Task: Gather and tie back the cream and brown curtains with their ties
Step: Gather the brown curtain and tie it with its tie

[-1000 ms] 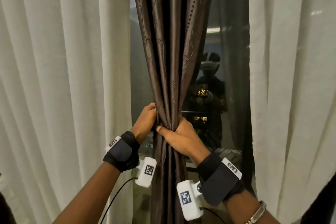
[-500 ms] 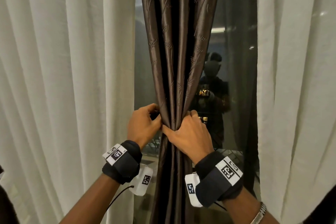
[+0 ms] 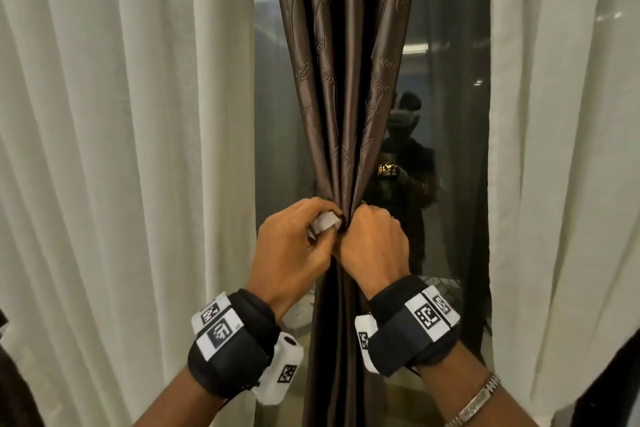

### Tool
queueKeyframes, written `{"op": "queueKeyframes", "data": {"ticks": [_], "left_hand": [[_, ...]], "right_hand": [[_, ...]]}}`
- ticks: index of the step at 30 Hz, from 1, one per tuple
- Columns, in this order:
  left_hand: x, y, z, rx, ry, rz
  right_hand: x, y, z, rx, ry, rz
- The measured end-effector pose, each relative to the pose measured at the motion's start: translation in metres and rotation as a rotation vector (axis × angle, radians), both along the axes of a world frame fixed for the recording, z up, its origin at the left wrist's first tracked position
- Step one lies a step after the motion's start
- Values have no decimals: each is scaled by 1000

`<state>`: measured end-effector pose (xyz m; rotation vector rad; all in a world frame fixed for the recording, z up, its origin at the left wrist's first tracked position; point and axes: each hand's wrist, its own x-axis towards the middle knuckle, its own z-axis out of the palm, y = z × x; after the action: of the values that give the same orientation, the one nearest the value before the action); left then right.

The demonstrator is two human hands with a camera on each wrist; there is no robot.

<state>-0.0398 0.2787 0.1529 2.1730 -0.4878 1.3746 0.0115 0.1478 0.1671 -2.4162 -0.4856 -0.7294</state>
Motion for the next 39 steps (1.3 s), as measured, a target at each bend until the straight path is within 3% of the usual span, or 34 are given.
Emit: {"op": "queueKeyframes", "data": {"ticks": [4,7,9,13,17,19,21,24,28,39], "left_hand": [[8,-3,2,-54,110,-195],[5,3,9,-138,362,-437],[5,7,12,-184,470,-512],[16,14,10,-292,448,-456],[29,19,1,-362,447,-385],[31,19,-1,-452,485,-423],[31,20,-3,-512,489,-459],[32,21,-5,-518,489,-494],[33,17,-10,-483,436,-457],[37,23,-23,-272,301,-307]], "right_hand": [[3,2,-11,145,125,176],[13,-2,-14,165,124,356],[13,-7,-12,207,190,486],[19,-14,-19,404,355,681],[16,-27,-24,789,716,854],[16,-36,-27,859,826,920],[18,-39,-28,807,813,910],[21,-40,-28,663,612,823],[21,-37,-27,624,439,757],[19,-32,-13,584,462,552]]}}
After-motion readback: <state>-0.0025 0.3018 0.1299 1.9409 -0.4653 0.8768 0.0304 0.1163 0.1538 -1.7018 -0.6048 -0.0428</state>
